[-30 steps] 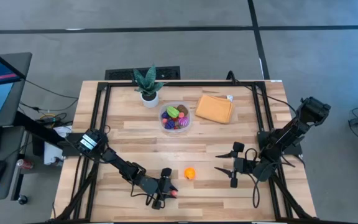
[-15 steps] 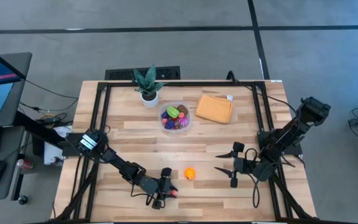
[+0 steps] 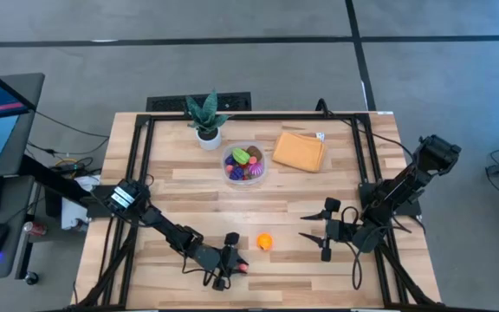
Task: Pick and placing Produce into tupperware
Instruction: Put the pink peach into the transparent bin
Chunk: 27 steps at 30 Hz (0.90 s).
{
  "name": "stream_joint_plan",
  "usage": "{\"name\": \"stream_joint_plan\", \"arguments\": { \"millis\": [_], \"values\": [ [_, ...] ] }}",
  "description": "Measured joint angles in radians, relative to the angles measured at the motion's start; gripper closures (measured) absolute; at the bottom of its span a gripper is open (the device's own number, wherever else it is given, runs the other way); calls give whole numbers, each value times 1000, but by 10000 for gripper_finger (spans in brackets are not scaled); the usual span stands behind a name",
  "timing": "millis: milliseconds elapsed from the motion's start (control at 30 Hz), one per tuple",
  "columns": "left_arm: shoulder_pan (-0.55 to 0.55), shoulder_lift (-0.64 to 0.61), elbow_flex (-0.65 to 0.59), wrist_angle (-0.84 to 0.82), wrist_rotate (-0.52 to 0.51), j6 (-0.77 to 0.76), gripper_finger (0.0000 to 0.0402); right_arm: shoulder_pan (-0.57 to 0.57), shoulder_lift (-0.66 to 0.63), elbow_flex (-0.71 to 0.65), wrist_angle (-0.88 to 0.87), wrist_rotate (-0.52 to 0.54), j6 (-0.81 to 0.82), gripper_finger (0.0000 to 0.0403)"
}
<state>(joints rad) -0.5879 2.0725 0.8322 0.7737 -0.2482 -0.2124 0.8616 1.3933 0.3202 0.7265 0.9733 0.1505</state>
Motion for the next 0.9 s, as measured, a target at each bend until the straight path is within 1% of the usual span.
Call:
{"name": "stream_joint_plan", "arguments": {
  "millis": [200,333,433,600,733,900],
  "values": [
    [17,-42,0,-15,2,42,304,1,0,0,0,-1,0,159],
    [42,-113,0,-107,-4,85,303,3,0,0,-6,-3,7,159],
    [65,-187,0,-222,-43,122,303,3,0,0,-8,-3,8,159],
    [114,-310,0,-429,-138,194,303,5,0,0,-9,-3,8,159],
    [170,-386,0,-543,-197,237,303,15,0,0,-12,-4,9,159],
    [259,-434,0,-611,-254,294,303,16,0,0,-14,-4,9,159]
  ]
}}
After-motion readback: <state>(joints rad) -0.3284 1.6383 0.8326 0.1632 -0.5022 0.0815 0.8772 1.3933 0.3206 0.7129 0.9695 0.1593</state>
